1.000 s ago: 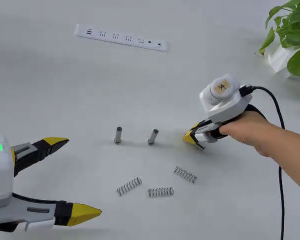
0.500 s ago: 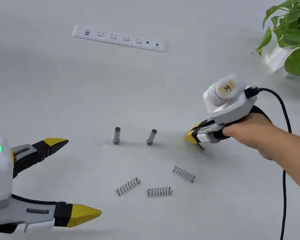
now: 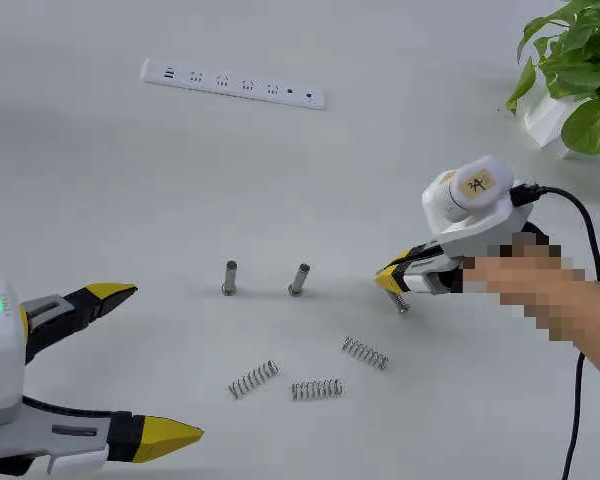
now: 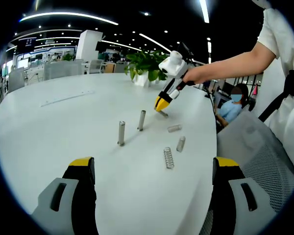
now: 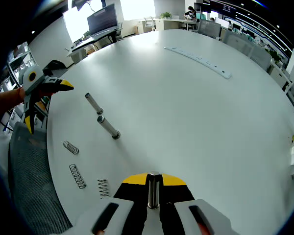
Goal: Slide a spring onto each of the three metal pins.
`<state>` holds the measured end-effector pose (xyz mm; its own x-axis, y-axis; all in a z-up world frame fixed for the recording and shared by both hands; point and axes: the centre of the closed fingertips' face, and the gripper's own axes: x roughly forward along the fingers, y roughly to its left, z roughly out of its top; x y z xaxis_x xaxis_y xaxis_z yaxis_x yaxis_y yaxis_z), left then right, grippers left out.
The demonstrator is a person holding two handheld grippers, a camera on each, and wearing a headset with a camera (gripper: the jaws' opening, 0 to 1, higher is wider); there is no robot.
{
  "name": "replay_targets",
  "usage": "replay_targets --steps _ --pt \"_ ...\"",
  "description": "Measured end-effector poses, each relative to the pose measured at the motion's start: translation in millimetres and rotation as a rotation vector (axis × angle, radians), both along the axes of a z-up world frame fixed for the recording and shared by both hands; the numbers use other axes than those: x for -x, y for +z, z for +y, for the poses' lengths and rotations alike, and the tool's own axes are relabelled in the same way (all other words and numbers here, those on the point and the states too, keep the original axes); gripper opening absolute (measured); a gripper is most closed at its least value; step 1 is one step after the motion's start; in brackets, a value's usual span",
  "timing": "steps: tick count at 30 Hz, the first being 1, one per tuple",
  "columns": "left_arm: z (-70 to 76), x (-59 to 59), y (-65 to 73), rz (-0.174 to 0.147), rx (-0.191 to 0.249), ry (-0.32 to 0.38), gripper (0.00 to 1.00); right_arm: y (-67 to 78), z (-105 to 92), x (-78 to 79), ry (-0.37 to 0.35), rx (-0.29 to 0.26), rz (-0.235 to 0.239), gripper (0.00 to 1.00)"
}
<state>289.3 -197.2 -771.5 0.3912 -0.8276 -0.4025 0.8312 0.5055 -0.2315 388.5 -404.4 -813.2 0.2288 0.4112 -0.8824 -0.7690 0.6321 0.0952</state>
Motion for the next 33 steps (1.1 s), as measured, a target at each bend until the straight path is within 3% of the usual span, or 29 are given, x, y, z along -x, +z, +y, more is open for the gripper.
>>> replay_targets --steps 19,33 --pt "0.0 1.4 -0.7 0.002 -0.002 -0.004 0.99 11.3 -4.6 4.2 -0.043 -0.071 -0.05 0.03" --pt "-1.0 1.3 -0.7 0.006 -0.002 -0.006 0.99 14.3 5.4 -6.0 -0.062 -0.131 -0.101 0.03"
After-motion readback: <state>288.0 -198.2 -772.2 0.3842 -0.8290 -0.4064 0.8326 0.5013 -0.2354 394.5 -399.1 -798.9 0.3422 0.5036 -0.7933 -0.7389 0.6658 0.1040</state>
